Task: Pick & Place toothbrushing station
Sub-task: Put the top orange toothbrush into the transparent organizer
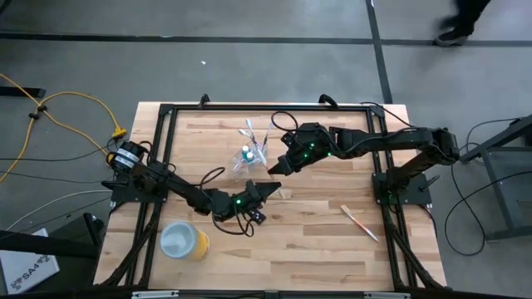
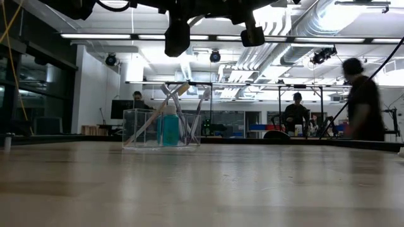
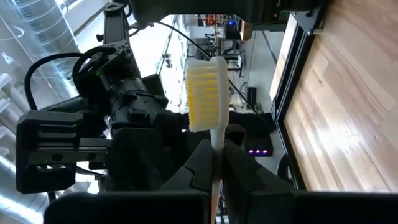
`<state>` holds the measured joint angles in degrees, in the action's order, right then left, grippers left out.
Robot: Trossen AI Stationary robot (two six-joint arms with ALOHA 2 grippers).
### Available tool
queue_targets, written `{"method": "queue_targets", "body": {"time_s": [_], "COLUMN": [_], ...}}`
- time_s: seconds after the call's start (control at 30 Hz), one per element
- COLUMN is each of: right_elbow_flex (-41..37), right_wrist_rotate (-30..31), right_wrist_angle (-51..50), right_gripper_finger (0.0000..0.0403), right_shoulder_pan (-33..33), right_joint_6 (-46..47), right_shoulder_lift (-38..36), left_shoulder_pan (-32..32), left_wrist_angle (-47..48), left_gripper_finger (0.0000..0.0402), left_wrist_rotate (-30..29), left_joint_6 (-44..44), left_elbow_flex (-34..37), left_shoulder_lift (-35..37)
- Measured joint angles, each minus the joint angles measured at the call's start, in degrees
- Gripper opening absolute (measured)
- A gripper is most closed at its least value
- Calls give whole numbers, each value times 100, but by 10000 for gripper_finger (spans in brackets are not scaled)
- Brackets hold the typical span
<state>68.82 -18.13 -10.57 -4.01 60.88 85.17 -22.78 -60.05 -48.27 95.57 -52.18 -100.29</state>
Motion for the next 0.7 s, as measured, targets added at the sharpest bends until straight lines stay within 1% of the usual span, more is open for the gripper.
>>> {"method": "queue_targets", "body": {"time_s": [0.17,0.47,0.6,0.7], "right_elbow_flex": [0,0,4,2], "right_wrist_rotate": [-185,-825,-953,-931], "right_wrist_angle": [32,8,-397,-798], "right_gripper_finger": [78,163,193,204], "right_shoulder_pan": [0,2,-32,-135], "right_joint_6": [-70,-74,-264,-536], "right_shoulder_lift": [-2,-11,-13,-104], "left_shoulder_pan": [-80,-140,-230,-279], "left_wrist_angle": [24,35,26,-56], "left_gripper_finger": [5,4,4,4], "left_wrist_rotate": [-67,-589,-787,-1000], "left_joint_6": [-9,171,213,136], "left_elbow_flex": [0,0,2,2], "left_shoulder_lift": [0,0,-2,-2]}}
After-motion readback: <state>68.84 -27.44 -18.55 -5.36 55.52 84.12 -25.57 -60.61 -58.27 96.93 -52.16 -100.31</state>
